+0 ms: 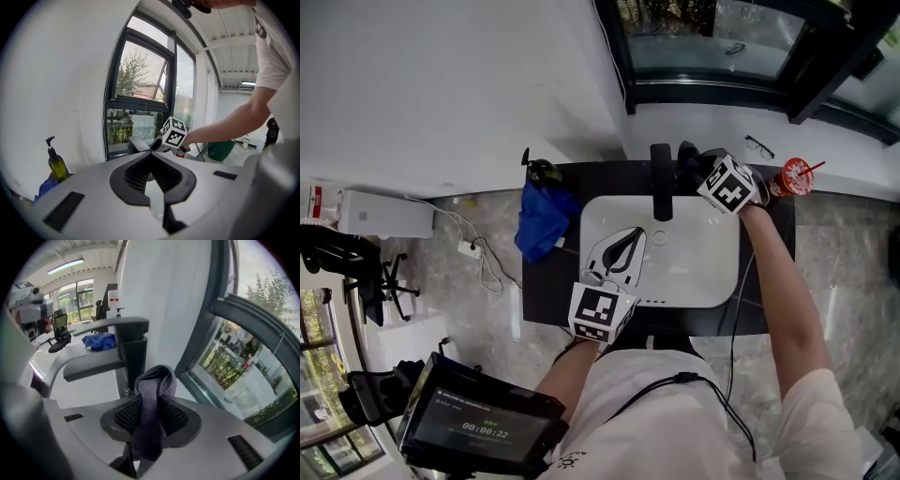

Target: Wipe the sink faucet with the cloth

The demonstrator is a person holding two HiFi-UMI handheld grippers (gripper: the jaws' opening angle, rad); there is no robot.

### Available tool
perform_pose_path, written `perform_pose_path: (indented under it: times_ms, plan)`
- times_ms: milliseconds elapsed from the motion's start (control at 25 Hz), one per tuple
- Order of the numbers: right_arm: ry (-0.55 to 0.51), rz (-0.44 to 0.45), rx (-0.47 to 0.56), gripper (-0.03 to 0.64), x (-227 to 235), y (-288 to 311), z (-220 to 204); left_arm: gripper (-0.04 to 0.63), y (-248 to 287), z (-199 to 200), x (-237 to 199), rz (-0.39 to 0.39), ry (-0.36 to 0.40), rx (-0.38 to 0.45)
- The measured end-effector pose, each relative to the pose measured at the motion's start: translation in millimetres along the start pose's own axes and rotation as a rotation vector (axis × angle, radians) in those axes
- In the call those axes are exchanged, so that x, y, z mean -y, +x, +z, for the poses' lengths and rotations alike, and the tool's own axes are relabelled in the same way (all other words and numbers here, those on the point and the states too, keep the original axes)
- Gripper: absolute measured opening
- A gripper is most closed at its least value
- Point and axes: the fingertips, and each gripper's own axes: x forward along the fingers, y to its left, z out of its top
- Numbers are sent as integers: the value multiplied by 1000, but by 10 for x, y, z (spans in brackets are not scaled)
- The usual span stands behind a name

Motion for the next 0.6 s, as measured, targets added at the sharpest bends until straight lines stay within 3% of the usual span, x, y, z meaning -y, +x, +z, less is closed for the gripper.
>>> perform_pose_path:
  times_ms: [160,280,440,600]
  plan:
    - [-103,77,-131,115,-263,292,-140,-6,-46,-11,-30,14,1,-4]
    - [-145,113,-171,115,-400,398,-178,-6,-62,-38,-46,19,4,-6]
    - [-123,140,-120,115,-459,396,-129,-6,-81,-61,-75,28,1,-6]
    - [-93,150,2,115,-415,157,42,-6,-68,-47,-76,24,-5,-3]
